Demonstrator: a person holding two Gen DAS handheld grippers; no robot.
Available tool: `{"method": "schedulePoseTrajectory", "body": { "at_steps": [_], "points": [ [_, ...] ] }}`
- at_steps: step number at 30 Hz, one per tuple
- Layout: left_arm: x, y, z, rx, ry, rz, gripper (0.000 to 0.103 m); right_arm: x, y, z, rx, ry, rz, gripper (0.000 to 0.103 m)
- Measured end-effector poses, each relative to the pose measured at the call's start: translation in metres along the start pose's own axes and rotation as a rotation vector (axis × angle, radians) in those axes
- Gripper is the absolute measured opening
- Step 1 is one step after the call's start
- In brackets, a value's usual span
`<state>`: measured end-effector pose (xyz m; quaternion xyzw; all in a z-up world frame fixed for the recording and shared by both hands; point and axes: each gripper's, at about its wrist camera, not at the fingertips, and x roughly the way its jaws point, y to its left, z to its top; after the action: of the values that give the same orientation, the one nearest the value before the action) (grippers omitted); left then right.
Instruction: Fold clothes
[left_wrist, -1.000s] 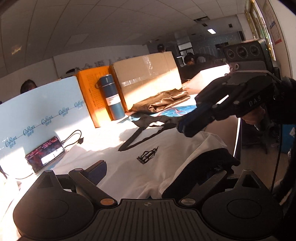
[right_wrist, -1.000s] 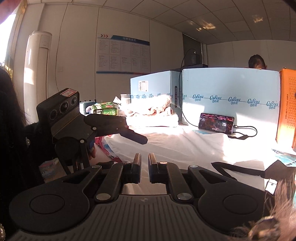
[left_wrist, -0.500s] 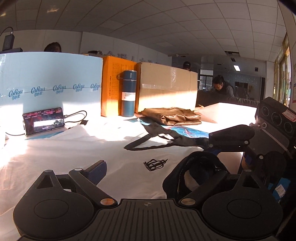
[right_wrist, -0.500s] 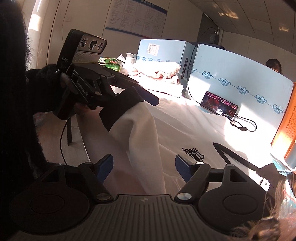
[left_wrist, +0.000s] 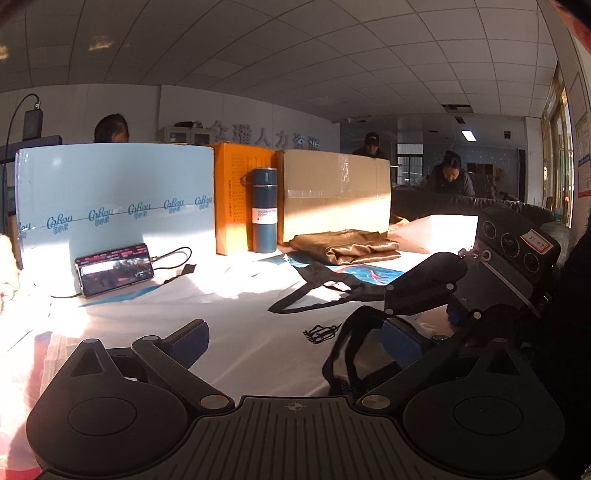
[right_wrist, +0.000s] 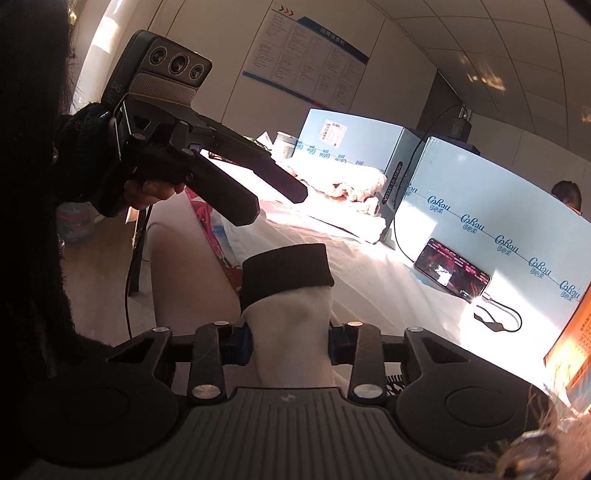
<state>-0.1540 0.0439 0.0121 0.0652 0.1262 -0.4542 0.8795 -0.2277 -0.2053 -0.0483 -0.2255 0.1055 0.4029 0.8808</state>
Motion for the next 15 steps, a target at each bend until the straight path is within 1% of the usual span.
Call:
{"method": "schedulePoseTrajectory", "body": {
  "at_steps": [1, 2, 4, 8, 10, 11, 13, 14, 15],
  "points": [
    [-0.003, 0.003, -0.002, -0.002, 0.012, 0.014, 0.101, -0.003, -0.002, 0.001, 0.020, -0.013, 0.019, 0.018],
    [-0.004, 0.004, -0.005, 0.001, 0.024, 0.023, 0.101, -0.008, -0.004, 0.003, 0.044, -0.030, 0.036, 0.016],
    [0.001, 0.002, -0.008, 0.018, 0.045, 0.027, 0.101, -0.018, -0.011, 0.007, 0.098, -0.072, 0.043, 0.010],
    [0.020, -0.004, -0.014, 0.053, 0.080, 0.026, 0.101, -0.028, -0.029, 0.013, 0.185, -0.146, 0.021, 0.007],
    [0.034, -0.002, -0.019, 0.035, 0.098, 0.003, 0.101, -0.029, -0.038, 0.016, 0.207, -0.173, 0.015, 0.006],
    [0.038, 0.000, -0.020, 0.045, 0.115, 0.015, 0.100, -0.030, -0.042, 0.017, 0.215, -0.186, 0.012, 0.006],
    [0.046, 0.005, -0.023, 0.064, 0.148, 0.039, 0.089, -0.032, -0.050, 0.020, 0.223, -0.207, 0.004, 0.006],
    [0.046, 0.009, -0.024, 0.075, 0.157, 0.056, 0.074, -0.032, -0.053, 0.021, 0.227, -0.215, -0.001, 0.006],
    [0.046, 0.014, -0.024, 0.085, 0.166, 0.073, 0.056, -0.033, -0.057, 0.022, 0.230, -0.223, -0.005, 0.006]
  ]
}}
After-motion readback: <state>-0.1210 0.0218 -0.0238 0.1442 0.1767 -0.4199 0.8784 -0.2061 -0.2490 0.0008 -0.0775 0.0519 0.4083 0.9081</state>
